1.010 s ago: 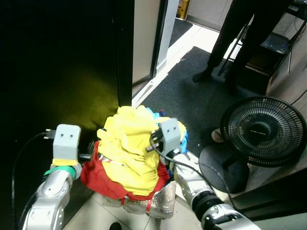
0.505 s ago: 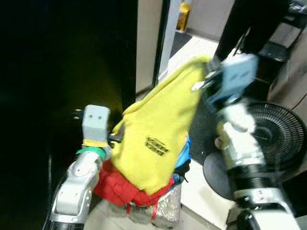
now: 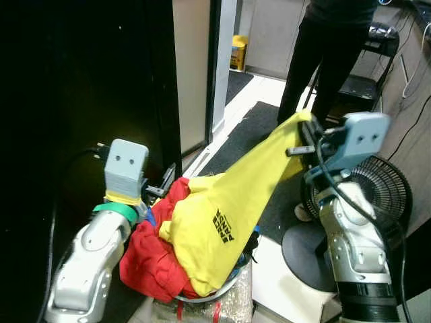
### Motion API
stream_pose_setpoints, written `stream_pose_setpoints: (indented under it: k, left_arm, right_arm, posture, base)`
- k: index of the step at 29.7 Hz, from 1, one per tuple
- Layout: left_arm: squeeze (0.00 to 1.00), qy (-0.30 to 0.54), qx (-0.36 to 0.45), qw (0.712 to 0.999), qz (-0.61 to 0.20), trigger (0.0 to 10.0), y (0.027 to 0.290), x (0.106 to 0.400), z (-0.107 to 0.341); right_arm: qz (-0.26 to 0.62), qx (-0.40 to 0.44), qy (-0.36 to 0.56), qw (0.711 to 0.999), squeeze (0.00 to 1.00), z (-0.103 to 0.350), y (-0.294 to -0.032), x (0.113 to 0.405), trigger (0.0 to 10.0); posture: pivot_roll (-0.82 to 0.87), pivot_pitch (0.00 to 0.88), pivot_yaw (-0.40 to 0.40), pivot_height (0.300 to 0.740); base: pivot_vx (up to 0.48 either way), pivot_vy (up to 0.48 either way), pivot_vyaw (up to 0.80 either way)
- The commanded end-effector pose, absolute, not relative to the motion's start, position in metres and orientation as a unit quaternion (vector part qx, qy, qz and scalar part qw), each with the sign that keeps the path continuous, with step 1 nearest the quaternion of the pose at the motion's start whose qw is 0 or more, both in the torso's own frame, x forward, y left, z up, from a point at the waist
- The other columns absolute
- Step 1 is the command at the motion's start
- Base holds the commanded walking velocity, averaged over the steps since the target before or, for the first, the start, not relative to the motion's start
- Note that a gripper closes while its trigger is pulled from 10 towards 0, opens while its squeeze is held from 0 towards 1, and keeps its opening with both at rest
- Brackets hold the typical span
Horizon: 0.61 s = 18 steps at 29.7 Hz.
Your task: Clothes washing
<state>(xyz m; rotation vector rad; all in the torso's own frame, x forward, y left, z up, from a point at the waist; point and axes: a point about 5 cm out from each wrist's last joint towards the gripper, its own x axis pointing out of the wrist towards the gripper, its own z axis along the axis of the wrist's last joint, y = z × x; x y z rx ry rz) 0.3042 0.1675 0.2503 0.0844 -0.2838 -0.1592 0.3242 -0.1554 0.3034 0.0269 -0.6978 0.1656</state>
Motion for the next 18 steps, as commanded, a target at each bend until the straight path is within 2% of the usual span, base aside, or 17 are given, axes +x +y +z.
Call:
stream_pose_setpoints:
  k: [1,3,5,9,18]
  left_arm:
    - [0.0,-0.142,0.034,0.987,-0.072,10.0,0.171,0.307,0.252]
    - [0.0,-0.142,0.034,0.987,-0.072,10.0,0.171,0.307,0.252]
    - [0.0,-0.147,0.027,0.987,-0.059,10.0,0.171,0.314,0.256]
    - [0.0,-0.154,0.019,0.986,-0.056,10.0,0.169,0.319,0.261]
    - [0.0,-0.161,0.023,0.985,-0.066,10.0,0.166,0.323,0.267]
  right_arm:
    - [0.085,-0.004,-0.345,0.935,0.0,0.299,-0.146,0.325,10.0]
    - [0.085,-0.004,-0.345,0.935,0.0,0.299,-0.146,0.325,10.0]
    - [0.091,-0.018,-0.315,0.945,0.0,0.277,-0.135,0.33,10.0]
    - [0.09,-0.016,-0.287,0.954,0.0,0.261,-0.13,0.333,10.0]
    - [0.08,-0.004,-0.256,0.963,0.0,0.251,-0.128,0.336,10.0]
  posture:
    - [0.01,0.052,0.043,0.74]
    - [0.01,0.052,0.043,0.74]
    - [0.02,0.049,0.041,0.74]
    - [0.02,0.047,0.039,0.74]
    - [0.01,0.042,0.043,0.74]
  base:
    - [0.0,0.0,0.0]
    - [0.0,0.0,0.0]
    - [0.0,0.0,0.0]
    - [0.0,0.0,0.0]
    - [0.0,0.0,0.0]
